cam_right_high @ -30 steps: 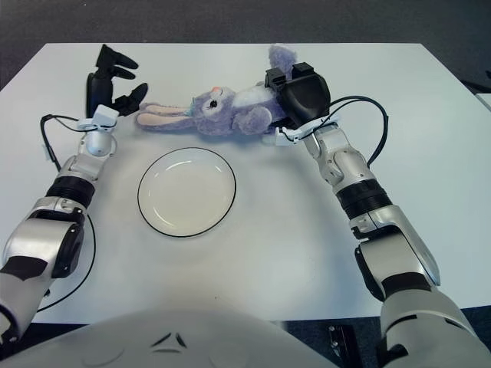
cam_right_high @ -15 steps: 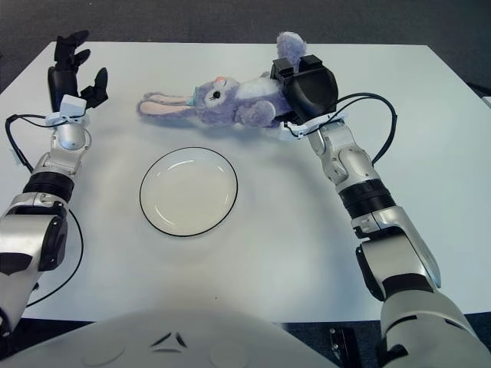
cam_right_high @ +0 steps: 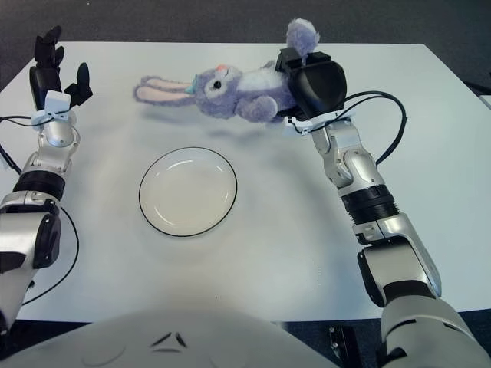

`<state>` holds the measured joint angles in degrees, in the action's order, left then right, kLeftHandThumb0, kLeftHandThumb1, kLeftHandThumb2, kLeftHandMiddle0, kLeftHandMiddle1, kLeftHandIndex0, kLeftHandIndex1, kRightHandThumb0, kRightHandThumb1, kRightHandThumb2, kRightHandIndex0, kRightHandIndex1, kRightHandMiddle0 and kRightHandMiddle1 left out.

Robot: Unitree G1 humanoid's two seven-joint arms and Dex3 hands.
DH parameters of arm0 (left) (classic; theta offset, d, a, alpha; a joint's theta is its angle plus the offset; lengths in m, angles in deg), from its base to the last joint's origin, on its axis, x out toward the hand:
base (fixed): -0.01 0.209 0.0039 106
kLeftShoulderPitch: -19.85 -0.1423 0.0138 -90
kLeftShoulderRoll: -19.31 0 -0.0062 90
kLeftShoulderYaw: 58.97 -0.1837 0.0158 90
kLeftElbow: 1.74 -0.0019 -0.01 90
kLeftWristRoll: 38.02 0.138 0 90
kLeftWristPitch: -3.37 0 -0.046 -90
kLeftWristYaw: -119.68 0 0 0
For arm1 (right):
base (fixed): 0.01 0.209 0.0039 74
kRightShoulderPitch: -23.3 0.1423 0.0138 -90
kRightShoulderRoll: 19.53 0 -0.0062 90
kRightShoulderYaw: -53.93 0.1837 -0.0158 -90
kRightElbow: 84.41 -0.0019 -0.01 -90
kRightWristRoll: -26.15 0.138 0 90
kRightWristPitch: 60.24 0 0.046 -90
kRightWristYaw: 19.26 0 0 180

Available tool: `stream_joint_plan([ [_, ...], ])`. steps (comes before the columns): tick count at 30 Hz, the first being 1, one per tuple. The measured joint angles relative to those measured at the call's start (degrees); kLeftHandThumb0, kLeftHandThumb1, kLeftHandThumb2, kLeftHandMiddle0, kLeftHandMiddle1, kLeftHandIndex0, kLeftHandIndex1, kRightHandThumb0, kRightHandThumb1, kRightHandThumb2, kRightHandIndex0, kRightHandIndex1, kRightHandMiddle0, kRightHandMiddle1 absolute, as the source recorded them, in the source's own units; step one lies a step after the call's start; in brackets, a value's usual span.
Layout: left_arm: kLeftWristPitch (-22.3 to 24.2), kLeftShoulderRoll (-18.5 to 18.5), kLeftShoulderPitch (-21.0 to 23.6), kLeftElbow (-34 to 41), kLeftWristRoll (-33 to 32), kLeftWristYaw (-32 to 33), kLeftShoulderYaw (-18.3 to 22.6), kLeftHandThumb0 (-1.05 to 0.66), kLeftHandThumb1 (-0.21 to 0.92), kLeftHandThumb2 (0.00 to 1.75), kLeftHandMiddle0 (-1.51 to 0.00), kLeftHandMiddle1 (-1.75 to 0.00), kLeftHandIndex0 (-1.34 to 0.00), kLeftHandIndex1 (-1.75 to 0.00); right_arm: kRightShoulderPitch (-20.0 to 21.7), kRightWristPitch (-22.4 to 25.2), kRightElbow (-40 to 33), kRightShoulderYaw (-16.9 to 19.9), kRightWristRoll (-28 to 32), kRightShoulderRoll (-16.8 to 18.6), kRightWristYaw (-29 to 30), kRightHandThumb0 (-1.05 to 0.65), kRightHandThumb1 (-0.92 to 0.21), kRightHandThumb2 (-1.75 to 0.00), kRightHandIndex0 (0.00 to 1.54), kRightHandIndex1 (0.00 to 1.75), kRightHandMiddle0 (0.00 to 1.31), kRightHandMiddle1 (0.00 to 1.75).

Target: Put the doll into the plate.

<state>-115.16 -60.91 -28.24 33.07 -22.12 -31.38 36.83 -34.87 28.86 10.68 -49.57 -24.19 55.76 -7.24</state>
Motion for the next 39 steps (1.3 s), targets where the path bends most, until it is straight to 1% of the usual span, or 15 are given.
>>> stream_joint_plan([
  [2,0.6,-0.2,0.3,-0.3,-0.2,0.0,0.1,-0.61,0.92,0.70,-0.51,-0.02,-0.29,-0.37,-1.0,0.2,-1.5,0.7,0.6,0.3,-0.5,-0.39,-0.61,-0.93,0.91,1.75,0.39,1.75],
  [8,1.8,-0.1,0.6,-1.8,-1.3,0.2,0.7,-0.60,0.92,0.70,-0.48,0.00,-0.27,-0.37,-4.4,1.0,-6.5,2.1,2.5,1.1,-2.7,-0.39,-0.60,-0.94,0.91,1.75,0.40,1.75],
  [15,1.9,-0.2,0.6,-2.2,-1.5,0.3,0.6,-0.61,0.92,0.69,-0.48,0.00,-0.27,-0.38,-5.2,1.1,-8.3,2.5,2.5,1.7,-4.2,-0.39,-0.60,-0.95,0.91,1.75,0.40,1.75],
  [18,1.9,-0.1,0.9,-2.9,-1.4,0.3,0.4,-0.61,0.92,0.69,-0.48,0.00,-0.27,-0.38,-6.2,-1.1,-9.4,3.2,4.6,1.7,-4.2,-0.39,-0.60,-0.95,0.91,1.75,0.40,1.75],
  [23,2.0,-0.1,1.3,-4.5,-1.4,0.3,-0.1,-0.62,0.92,0.68,-0.48,0.00,-0.27,-0.39,-7.3,-4.7,-10.3,3.4,6.6,2.1,-4.2,-0.39,-0.59,-0.95,0.91,1.75,0.40,1.75],
  [30,1.9,-0.1,2.0,-5.9,-1.4,0.3,-0.7,-0.61,0.92,0.68,-0.48,0.00,-0.27,-0.40,-8.1,-6.6,-10.7,3.4,6.7,2.4,-4.2,-0.39,-0.59,-0.96,0.91,1.75,0.41,1.75],
  [39,1.3,0.0,2.5,-8.0,-1.2,0.2,-1.7,-0.61,0.92,0.68,-0.49,-0.01,-0.27,-0.42,-11.6,-8.6,-16.3,3.6,6.2,2.4,-4.5,-0.40,-0.57,-0.98,0.90,1.75,0.41,1.75],
])
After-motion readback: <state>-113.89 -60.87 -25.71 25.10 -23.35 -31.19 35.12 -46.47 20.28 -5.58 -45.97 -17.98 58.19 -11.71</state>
